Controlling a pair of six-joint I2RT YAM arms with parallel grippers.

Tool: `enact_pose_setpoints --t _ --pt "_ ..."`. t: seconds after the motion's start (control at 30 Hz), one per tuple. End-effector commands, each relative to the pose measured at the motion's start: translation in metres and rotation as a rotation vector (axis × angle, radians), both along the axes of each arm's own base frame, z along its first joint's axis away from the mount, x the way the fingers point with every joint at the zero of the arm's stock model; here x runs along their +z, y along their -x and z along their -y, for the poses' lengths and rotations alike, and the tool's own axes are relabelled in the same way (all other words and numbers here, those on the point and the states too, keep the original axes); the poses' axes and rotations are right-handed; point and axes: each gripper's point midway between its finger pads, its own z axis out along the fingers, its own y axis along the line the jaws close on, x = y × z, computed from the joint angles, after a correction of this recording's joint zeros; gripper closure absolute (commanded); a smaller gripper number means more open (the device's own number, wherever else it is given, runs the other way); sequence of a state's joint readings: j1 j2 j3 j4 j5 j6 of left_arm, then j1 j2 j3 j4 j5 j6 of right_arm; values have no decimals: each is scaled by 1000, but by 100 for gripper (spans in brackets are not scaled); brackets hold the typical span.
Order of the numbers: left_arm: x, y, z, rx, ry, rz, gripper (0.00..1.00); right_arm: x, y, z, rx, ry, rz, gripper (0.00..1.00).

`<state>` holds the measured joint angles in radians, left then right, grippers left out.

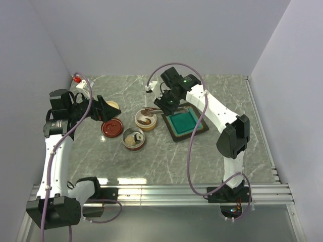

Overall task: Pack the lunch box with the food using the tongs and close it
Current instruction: Place the food into the lunch box

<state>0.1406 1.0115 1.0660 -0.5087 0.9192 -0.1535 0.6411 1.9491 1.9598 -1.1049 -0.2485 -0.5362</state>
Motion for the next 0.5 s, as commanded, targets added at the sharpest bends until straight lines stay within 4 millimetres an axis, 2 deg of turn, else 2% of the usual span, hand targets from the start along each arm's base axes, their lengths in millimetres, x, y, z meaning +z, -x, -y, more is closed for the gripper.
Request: enact_pose_setpoints --t 0.0,0.27,0.47 --pt "14 -2 1 -14 7 61 1 18 -17 -17 -14 -56 82 62" --pt "17 -2 0 -9 -13 73 1 6 -16 -21 -4 -37 53 56" --pt "16 -1 0 -12 -9 70 1 13 -14 -23 -6 -60 58 46"
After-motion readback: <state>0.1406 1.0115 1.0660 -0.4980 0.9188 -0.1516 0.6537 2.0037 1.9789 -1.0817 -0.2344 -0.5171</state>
